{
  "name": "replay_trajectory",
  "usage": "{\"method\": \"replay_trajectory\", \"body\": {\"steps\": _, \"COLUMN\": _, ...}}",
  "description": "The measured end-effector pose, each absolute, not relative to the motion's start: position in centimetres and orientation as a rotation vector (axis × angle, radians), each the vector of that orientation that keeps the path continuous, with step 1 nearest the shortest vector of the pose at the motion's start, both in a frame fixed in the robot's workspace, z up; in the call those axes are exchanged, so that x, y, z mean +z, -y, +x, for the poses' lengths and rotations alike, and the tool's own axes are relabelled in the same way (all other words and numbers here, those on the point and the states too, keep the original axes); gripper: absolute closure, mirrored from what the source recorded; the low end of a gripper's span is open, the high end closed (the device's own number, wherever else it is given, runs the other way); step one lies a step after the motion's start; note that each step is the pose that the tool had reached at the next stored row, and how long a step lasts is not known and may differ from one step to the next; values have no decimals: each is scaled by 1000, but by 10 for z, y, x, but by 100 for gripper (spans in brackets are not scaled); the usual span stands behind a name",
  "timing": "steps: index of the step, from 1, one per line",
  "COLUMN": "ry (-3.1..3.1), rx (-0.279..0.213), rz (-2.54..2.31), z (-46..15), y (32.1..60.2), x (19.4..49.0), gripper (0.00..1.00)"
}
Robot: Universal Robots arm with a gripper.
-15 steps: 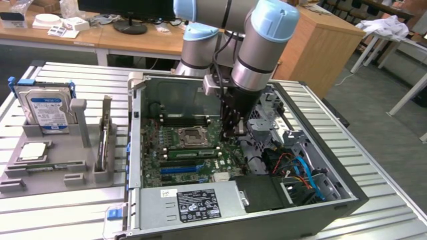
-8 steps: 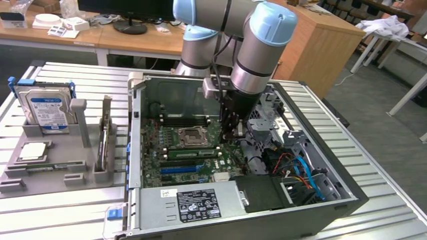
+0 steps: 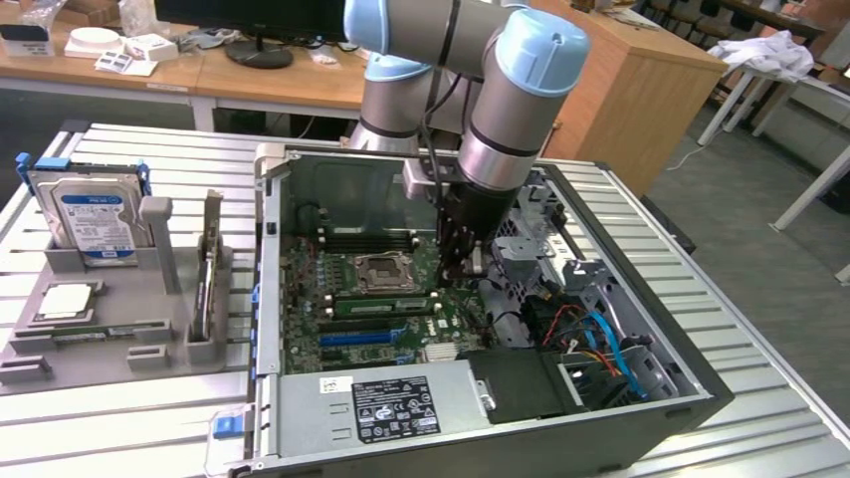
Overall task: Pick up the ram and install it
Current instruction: 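Press down the ram until it locks into place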
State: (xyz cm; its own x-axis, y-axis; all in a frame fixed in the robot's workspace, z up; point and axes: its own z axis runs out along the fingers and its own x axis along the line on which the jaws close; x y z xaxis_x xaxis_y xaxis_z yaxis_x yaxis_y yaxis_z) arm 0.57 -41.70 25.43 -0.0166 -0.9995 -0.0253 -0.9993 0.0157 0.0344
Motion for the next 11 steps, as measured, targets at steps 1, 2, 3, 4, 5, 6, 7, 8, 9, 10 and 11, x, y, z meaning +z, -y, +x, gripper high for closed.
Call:
{"method": "replay_trajectory", "body": {"steps": 1, "ry": 2234, "rx": -66, "rz": 2199, "z": 6, "y": 417, "x": 254, "gripper": 89}}
{"method": "replay_trajectory", "body": {"steps": 2, "ry": 2234, "rx": -66, "rz": 2199, "z": 6, "y": 417, "x": 254, "gripper": 89}}
{"method": "replay_trajectory", "body": {"steps": 3, "ry": 2234, "rx": -66, "rz": 2199, "z": 6, "y": 417, "x": 253, "gripper": 89}}
{"method": "replay_trajectory", "body": {"steps": 4, "ry": 2235, "rx": -66, "rz": 2199, "z": 6, "y": 417, "x": 253, "gripper": 89}}
{"method": "replay_trajectory", "body": {"steps": 5, "ry": 2235, "rx": -66, "rz": 2199, "z": 6, "y": 417, "x": 253, "gripper": 89}}
{"method": "replay_trajectory", "body": {"steps": 6, "ry": 2235, "rx": -66, "rz": 2199, "z": 6, "y": 417, "x": 252, "gripper": 89}}
{"method": "replay_trajectory", "body": {"steps": 7, "ry": 2235, "rx": -66, "rz": 2199, "z": 6, "y": 417, "x": 252, "gripper": 89}}
{"method": "replay_trajectory", "body": {"steps": 8, "ry": 2235, "rx": -66, "rz": 2199, "z": 6, "y": 417, "x": 251, "gripper": 89}}
{"method": "replay_trajectory", "body": {"steps": 9, "ry": 2235, "rx": -66, "rz": 2199, "z": 6, "y": 417, "x": 251, "gripper": 89}}
{"method": "replay_trajectory", "body": {"steps": 10, "ry": 2234, "rx": -66, "rz": 2199, "z": 6, "y": 417, "x": 250, "gripper": 89}}
{"method": "replay_trajectory", "body": {"steps": 11, "ry": 2235, "rx": -66, "rz": 2199, "z": 6, "y": 417, "x": 250, "gripper": 89}}
